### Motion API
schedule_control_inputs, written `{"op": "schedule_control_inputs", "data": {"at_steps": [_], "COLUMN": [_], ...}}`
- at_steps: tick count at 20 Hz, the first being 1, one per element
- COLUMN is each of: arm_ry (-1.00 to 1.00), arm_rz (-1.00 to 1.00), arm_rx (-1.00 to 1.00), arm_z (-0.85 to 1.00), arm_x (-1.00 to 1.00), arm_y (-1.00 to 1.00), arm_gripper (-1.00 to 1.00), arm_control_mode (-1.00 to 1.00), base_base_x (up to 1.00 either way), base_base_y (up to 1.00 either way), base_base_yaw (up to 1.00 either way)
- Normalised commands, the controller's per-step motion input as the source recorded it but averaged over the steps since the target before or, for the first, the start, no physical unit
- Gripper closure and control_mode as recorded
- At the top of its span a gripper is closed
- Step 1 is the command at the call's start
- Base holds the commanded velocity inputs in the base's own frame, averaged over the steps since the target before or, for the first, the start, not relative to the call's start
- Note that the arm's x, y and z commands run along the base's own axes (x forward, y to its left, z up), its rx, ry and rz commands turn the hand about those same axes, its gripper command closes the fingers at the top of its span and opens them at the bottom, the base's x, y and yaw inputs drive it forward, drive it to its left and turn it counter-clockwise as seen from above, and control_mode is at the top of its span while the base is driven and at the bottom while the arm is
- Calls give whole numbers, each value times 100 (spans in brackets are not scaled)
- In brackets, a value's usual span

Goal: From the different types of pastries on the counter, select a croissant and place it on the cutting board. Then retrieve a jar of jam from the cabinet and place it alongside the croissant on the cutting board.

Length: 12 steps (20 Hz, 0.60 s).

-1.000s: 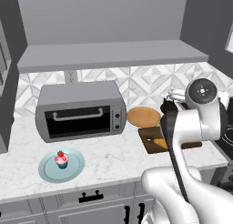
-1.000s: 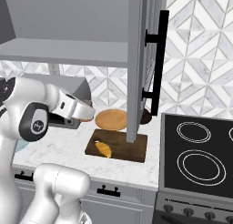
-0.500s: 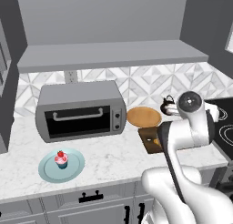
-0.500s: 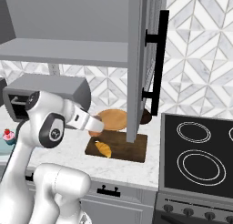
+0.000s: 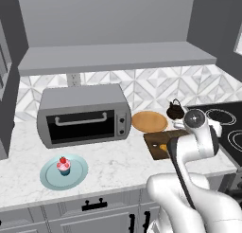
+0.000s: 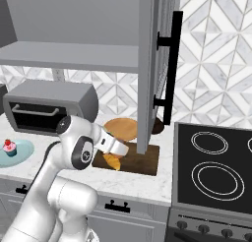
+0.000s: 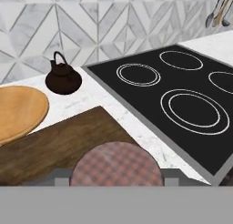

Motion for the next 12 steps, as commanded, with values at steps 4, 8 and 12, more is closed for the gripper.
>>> {"op": "schedule_control_inputs", "data": {"at_steps": [4, 8, 12], "arm_ry": [-1, -4, 0], "arm_rz": [0, 0, 0], "arm_rx": [3, 0, 0], "arm_z": [-14, 0, -6], "arm_x": [1, 8, 29], "arm_y": [-12, 0, 0], "arm_gripper": [100, 100, 100], "arm_control_mode": [-100, -100, -100], "base_base_x": [0, 0, 0], "base_base_y": [0, 0, 0], "base_base_yaw": [0, 0, 0]}}
